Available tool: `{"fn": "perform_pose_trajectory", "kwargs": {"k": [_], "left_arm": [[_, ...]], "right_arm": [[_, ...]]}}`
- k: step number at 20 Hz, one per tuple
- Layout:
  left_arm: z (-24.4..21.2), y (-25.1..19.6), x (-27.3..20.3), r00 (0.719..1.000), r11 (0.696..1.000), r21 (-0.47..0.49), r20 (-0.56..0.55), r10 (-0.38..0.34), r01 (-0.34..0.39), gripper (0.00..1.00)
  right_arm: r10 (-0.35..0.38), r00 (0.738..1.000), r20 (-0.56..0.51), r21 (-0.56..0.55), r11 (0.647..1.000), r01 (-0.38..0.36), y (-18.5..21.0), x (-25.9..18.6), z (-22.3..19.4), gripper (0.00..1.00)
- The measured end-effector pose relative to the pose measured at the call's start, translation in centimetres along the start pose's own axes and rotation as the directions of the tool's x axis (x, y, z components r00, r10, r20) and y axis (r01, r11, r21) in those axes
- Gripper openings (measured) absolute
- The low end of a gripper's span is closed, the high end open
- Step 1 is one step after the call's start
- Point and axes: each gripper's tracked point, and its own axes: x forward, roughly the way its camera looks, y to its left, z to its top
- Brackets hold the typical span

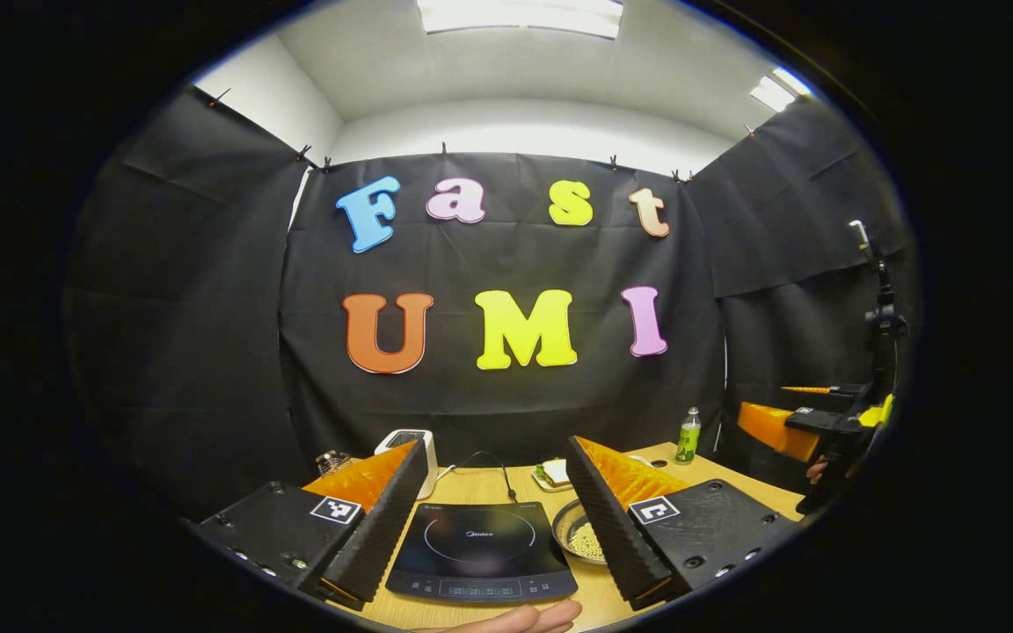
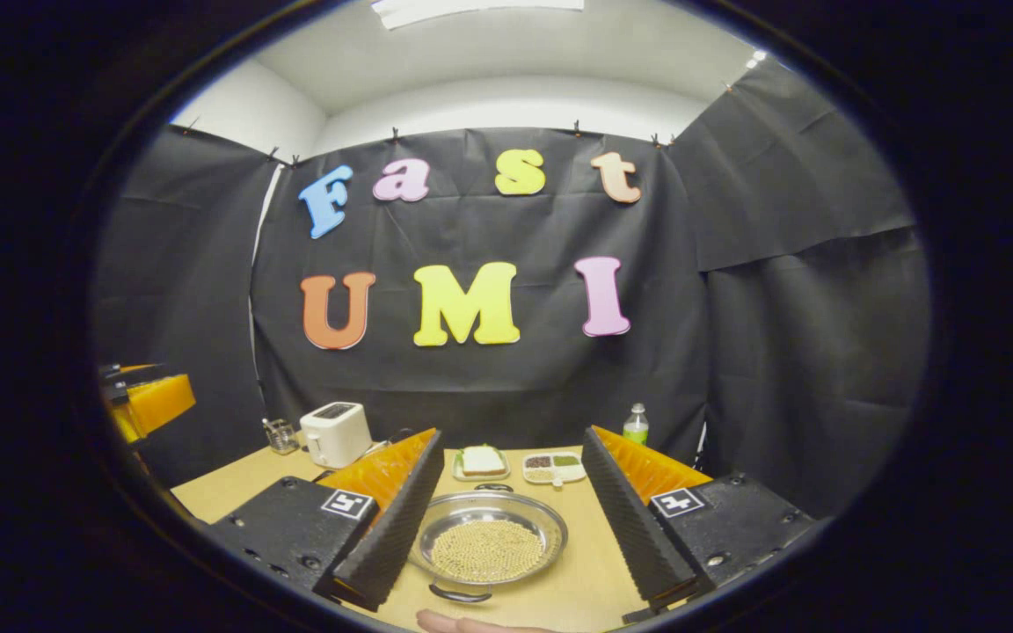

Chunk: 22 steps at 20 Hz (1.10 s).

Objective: First push the handle of the pot to place it horizontally, then grasp the pot with both hands and set it on the induction cooktop.

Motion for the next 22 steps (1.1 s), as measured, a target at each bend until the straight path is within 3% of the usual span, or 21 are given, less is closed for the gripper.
{"fn": "perform_pose_trajectory", "kwargs": {"k": [4,6,8,10,12,13,15,17,18,19,22], "left_arm": [[-0.1,0.3,-0.7,1.000,1.000,0.018,0.011,0.019,-0.020,0.95],[-0.1,0.1,-1.1,1.000,1.000,0.013,0.019,0.015,-0.016,0.95],[-0.2,-0.1,-1.3,1.000,1.000,0.012,0.022,0.016,-0.016,0.95],[-0.3,-0.1,-1.5,0.999,0.999,0.031,0.028,0.024,-0.025,0.95],[-0.4,0.0,-1.6,0.999,0.998,0.057,0.037,0.037,-0.039,0.95],[-0.4,0.0,-1.6,0.998,0.996,0.072,0.042,0.041,-0.043,0.95],[-1.0,-0.1,-1.7,0.998,0.995,0.087,0.041,0.047,-0.051,0.96],[-1.7,0.4,-1.8,0.998,0.994,0.086,0.028,0.060,-0.062,0.96],[-2.0,0.5,-1.8,0.998,0.995,0.083,0.023,0.060,-0.062,0.96],[-2.1,0.8,-1.9,0.998,0.995,0.077,0.019,0.063,-0.064,0.96],[-1.8,2.1,-2.4,0.996,0.995,0.057,0.025,0.085,-0.086,0.96]], "right_arm": [[0.004,0.997,-0.075,-0.041,0.999,-0.007,1.1,2.6,-2.5,0.99],[0.028,0.993,-0.118,-0.031,0.999,-0.032,1.9,3.8,-4.0,0.92],[0.026,0.984,-0.177,-0.004,1.000,-0.028,2.1,4.8,-6.3,0.69],[0.077,0.967,-0.244,0.041,0.997,-0.069,4.0,5.4,-8.3,0.45],[0.139,0.935,-0.325,0.070,0.990,-0.123,5.9,5.8,-10.9,0.44],[0.171,0.917,-0.360,0.082,0.985,-0.151,6.8,5.8,-11.9,0.34],[0.199,0.885,-0.420,0.088,0.980,-0.178,8.1,6.0,-14.2,0.25],[0.202,0.859,-0.471,0.088,0.979,-0.182,8.9,6.2,-15.8,0.14],[0.204,0.838,-0.506,0.098,0.979,-0.179,9.4,6.3,-16.9,0.14],[0.211,0.816,-0.538,0.118,0.977,-0.175,9.9,6.4,-17.9,0.05],[0.213,0.756,-0.618,0.145,0.977,-0.157,10.7,6.1,-20.4,0.04]]}}
